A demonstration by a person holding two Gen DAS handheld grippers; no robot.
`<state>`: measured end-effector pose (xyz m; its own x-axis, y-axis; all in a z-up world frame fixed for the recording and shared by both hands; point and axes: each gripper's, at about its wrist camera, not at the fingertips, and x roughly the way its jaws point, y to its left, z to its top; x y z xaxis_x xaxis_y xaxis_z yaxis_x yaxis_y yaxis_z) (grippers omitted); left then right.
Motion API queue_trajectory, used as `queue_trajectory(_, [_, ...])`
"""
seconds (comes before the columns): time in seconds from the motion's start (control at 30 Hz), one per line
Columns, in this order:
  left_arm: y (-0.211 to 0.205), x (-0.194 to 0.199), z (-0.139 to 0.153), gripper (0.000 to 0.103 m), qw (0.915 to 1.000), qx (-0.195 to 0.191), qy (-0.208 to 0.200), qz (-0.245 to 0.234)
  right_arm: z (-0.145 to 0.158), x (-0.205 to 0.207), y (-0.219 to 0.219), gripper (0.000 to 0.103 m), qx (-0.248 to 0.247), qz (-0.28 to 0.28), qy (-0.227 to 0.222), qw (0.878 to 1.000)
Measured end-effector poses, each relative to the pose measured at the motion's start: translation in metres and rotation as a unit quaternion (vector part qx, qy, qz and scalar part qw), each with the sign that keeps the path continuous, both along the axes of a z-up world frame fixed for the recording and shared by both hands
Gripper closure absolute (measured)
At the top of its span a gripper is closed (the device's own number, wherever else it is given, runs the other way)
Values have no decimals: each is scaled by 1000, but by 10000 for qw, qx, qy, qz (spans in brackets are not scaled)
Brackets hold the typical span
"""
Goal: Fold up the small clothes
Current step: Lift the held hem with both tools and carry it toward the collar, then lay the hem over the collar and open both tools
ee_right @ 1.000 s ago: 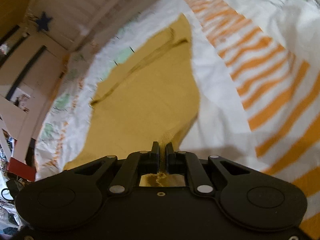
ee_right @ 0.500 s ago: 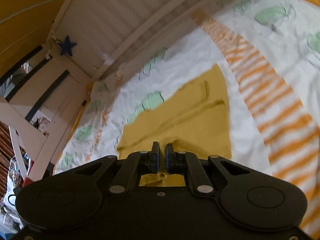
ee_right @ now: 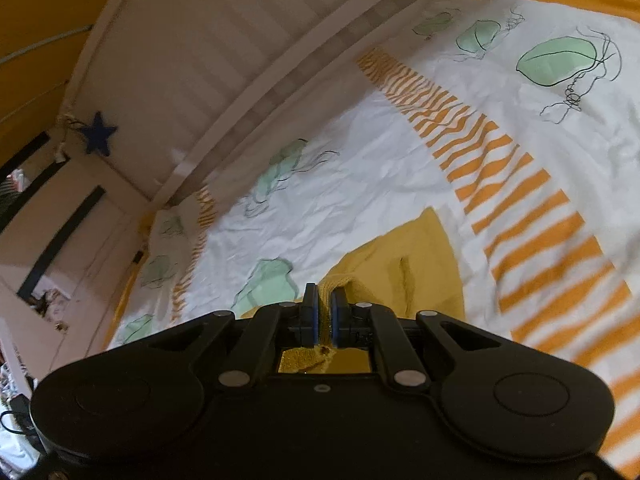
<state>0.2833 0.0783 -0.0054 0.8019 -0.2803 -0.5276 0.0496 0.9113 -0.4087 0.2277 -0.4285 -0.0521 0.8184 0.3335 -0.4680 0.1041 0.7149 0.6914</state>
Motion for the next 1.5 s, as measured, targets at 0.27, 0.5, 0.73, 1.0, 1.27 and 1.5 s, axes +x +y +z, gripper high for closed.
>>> queue_trajectory(0.27, [-13,66,-30,95,9992,156,362,86,-33,63,-1,89,-142,-143,372,9991])
queue_trajectory(0.5, [-13,106,-59,93,9970,69,741,227,-62,100,-10,89,-113,-390,716,9966])
queue_trajectory(0.73, [-10,133,-71,91,9923,-75,1195,320,-73,113,-16,80,-167,-573,840,9947])
queue_trajectory(1.0, [-17,155,-71,87,9896,-67,1424,170,-59,103,-21,62,-434,-625,640,9950])
queue_trajectory(1.27, [-21,177,-65,70,9882,423,1469,142,-48,102,-2,62,-1136,14,539,9921])
queue_trajectory(1.5, [-22,162,-45,68,9893,683,1288,-74,-59,115,12,48,-1669,354,543,9838])
